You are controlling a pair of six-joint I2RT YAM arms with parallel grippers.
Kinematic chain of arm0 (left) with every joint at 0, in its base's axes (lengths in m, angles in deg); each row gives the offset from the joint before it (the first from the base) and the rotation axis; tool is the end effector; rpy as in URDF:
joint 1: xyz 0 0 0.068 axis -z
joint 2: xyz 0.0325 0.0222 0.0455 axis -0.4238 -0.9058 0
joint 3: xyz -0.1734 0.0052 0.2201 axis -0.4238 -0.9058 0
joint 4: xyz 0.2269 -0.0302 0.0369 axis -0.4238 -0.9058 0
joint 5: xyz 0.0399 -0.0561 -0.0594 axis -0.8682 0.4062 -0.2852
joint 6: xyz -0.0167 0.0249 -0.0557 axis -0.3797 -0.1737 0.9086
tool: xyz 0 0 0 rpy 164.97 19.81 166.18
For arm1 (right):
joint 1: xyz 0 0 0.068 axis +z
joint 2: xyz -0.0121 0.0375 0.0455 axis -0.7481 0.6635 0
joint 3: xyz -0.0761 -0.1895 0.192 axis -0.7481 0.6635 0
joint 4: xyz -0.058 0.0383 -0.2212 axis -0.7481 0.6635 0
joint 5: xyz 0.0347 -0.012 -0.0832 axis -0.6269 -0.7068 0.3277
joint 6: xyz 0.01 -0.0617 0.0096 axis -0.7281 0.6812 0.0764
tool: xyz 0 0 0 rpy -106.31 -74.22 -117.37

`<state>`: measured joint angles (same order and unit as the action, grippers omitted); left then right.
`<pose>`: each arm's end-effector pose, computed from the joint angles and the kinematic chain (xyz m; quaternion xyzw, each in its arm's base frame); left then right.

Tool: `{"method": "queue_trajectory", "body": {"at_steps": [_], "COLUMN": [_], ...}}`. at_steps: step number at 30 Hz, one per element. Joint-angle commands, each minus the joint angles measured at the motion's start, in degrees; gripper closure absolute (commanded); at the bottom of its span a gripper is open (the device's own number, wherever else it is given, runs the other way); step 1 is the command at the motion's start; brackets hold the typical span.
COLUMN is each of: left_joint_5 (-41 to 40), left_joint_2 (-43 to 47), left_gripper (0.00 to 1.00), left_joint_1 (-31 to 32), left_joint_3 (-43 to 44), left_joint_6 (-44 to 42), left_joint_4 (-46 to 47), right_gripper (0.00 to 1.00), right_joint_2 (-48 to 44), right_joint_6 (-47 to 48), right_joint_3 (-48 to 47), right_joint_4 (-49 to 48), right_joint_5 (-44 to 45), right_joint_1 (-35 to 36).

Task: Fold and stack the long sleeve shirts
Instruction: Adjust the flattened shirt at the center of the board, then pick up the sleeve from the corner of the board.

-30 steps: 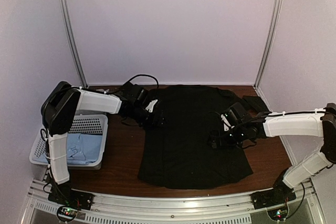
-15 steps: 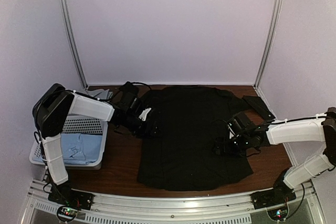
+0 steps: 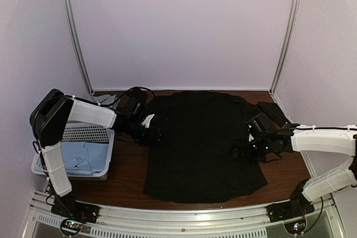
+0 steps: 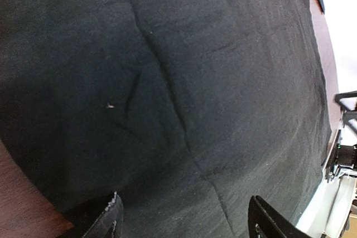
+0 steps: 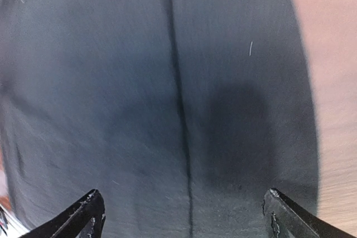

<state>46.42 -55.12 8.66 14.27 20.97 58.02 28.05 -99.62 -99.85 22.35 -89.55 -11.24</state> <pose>0.2899 -0.2209 0.1578 0.0828 0.9277 -0.3465 0.1111 0.1648 0.1295 0.1893 0.0476 0.9634 0.1968 0.1755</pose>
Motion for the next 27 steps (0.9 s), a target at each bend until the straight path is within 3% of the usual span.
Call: {"method": "queue_trajectory", "body": {"at_steps": [1,5,6,8,13,27], "left_joint_5": [-3.06,-2.92,-2.82,-2.71,-2.63,-2.37], "left_joint_2": [2.32,3.78,4.07,4.64,5.77,7.57], "left_gripper": [0.21,0.21,0.21,0.21,0.21,0.21], "left_joint_1": [-0.69,-0.69,-0.69,-0.69,-0.60,-0.60], "left_joint_3": [1.33,2.62,2.89,3.42,4.57,4.91], "left_joint_6": [-1.91,-2.59,-2.75,-3.00,-3.50,-3.65], "left_joint_4": [-3.75,-3.83,-3.86,-3.90,-3.82,-3.80], "right_gripper": [0.00,0.02,0.05,0.22,0.30,0.20], "right_joint_2": [-6.73,-12.11,-13.43,-15.40,-13.60,4.61], "right_joint_6": [-1.51,-1.42,-1.04,-0.69,1.11,11.58], "right_joint_3": [-3.35,-0.90,-0.18,1.20,2.35,-11.24], "right_joint_4": [0.68,-5.33,-7.11,-9.73,-13.05,-13.86], "right_joint_5": [11.01,10.60,10.15,8.01,2.35,8.99], "right_joint_1": [-1.62,-6.22,-7.30,-9.94,-15.66,-24.47]}}
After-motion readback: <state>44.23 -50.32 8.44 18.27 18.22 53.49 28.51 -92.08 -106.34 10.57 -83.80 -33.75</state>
